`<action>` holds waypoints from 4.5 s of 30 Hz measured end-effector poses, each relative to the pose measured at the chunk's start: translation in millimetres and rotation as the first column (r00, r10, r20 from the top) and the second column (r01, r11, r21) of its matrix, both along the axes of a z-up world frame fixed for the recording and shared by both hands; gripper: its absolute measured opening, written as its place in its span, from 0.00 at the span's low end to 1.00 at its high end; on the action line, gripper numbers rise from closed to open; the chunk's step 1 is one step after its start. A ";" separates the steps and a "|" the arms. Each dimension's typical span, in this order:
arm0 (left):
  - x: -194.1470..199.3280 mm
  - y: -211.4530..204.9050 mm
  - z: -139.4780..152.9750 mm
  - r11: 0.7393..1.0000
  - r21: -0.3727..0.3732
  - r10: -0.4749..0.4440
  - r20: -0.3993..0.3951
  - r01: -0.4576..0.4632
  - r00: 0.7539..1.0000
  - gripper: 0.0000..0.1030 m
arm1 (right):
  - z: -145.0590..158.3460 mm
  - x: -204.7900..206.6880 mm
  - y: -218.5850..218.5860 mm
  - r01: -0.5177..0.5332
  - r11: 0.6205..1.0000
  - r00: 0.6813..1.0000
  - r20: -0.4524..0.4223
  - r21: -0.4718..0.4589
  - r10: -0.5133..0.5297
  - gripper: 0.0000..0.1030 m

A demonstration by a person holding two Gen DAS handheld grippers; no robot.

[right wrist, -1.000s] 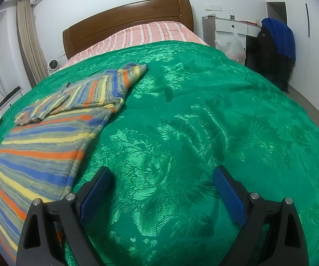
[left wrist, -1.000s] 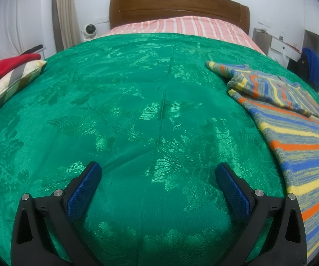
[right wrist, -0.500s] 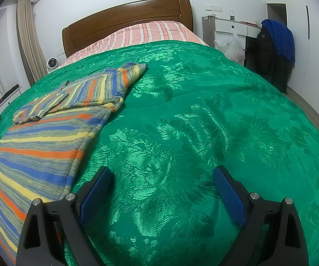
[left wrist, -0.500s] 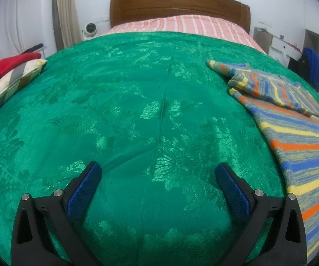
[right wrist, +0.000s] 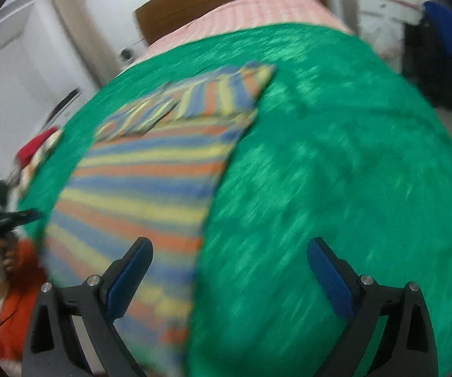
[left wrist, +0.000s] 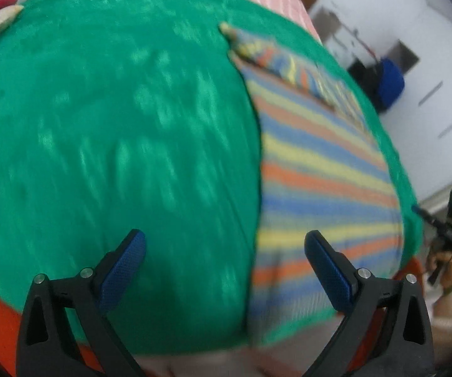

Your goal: Fold small clothes

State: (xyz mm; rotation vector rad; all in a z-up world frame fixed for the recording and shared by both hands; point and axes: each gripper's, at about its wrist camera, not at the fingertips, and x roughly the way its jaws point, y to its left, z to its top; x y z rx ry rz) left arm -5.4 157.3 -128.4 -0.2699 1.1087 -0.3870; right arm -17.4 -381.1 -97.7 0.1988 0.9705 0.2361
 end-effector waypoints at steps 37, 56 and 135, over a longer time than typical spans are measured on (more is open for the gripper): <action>-97.1 -7.7 22.4 0.970 -0.092 -0.237 -0.188 0.223 0.953 0.04 | -0.3 -125.1 51.7 -0.137 0.982 0.939 -0.299 0.128 0.170 0.06; 247.8 -50.6 71.3 0.987 -0.161 -0.005 0.031 0.009 1.000 0.05 | 47.0 160.3 10.3 0.039 0.967 0.997 0.052 0.250 -0.054 0.06; 45.9 -21.0 -21.5 0.893 0.303 0.208 0.375 -0.331 0.903 0.99 | -51.2 -1.8 9.0 0.294 0.948 0.941 0.213 -0.122 -0.265 0.82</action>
